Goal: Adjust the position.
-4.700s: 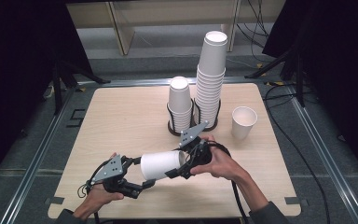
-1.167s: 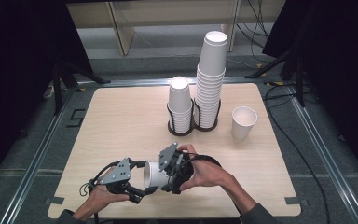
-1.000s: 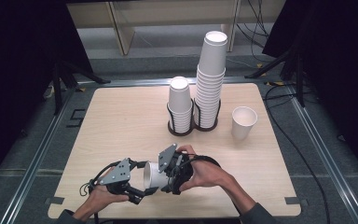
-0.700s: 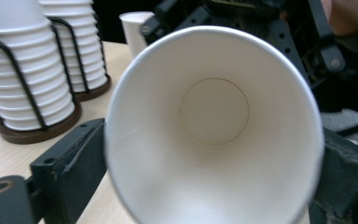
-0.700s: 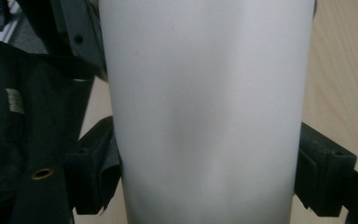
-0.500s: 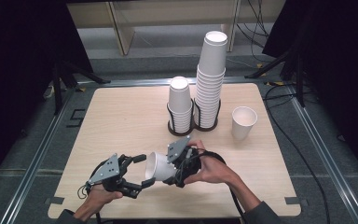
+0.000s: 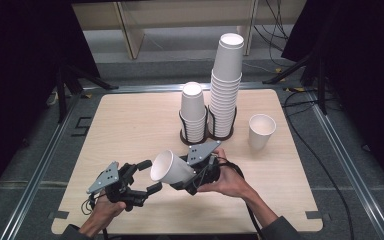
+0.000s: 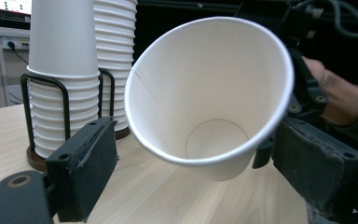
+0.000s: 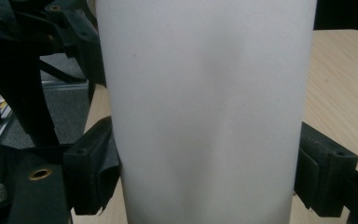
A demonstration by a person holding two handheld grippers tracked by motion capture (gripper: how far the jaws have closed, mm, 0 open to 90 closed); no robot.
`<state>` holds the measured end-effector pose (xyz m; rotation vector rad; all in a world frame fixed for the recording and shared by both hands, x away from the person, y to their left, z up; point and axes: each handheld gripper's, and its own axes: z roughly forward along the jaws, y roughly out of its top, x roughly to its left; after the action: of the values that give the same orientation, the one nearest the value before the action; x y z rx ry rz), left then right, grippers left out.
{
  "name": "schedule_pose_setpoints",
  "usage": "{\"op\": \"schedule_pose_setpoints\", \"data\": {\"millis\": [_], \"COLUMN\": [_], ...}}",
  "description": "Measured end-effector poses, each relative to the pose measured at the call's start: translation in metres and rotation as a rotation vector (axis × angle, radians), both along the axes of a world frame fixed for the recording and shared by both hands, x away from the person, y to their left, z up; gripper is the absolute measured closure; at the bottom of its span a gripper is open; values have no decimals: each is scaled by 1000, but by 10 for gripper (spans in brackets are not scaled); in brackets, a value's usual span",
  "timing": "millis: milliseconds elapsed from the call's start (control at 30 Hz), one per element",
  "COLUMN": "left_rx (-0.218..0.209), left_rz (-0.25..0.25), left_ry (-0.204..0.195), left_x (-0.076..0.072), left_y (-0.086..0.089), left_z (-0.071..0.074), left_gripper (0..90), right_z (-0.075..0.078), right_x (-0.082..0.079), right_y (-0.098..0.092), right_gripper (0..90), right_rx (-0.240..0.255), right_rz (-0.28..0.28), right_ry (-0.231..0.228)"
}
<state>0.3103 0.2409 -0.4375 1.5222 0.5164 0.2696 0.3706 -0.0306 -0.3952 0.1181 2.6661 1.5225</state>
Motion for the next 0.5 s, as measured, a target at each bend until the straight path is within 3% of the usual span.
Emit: {"op": "schedule_pose_setpoints", "data": {"millis": [67,133,200,233,300,433,500], "left_rx": [5,16,21,25,22,35,39], "left_rz": [-5,-3,4,1,8,5,2], "left_ry": [-2,-8,-2,-4,1,-6,-10], "left_x": [0,0,-1,-1,0,-1,-2], "left_y": [-2,-4,-5,-5,-6,-7,-7], "left_z": [0,-1,-1,-1,-1,-1,-2], "left_gripper": [118,107,75,56,22,0,8], "right_z": [-2,-4,-7,-9,-12,-15,-17], "right_x": [-3,-2,-3,-6,-5,-7,-8], "right_y": [2,5,8,9,13,19,21], "right_gripper": [204,204,204,203,203,201,201], "right_rx": [-6,-2,-1,-9,-3,6,10], "right_rz": [4,19,28,19,46,65,72], "right_ry": [39,14,16,55,30,29,51]}}
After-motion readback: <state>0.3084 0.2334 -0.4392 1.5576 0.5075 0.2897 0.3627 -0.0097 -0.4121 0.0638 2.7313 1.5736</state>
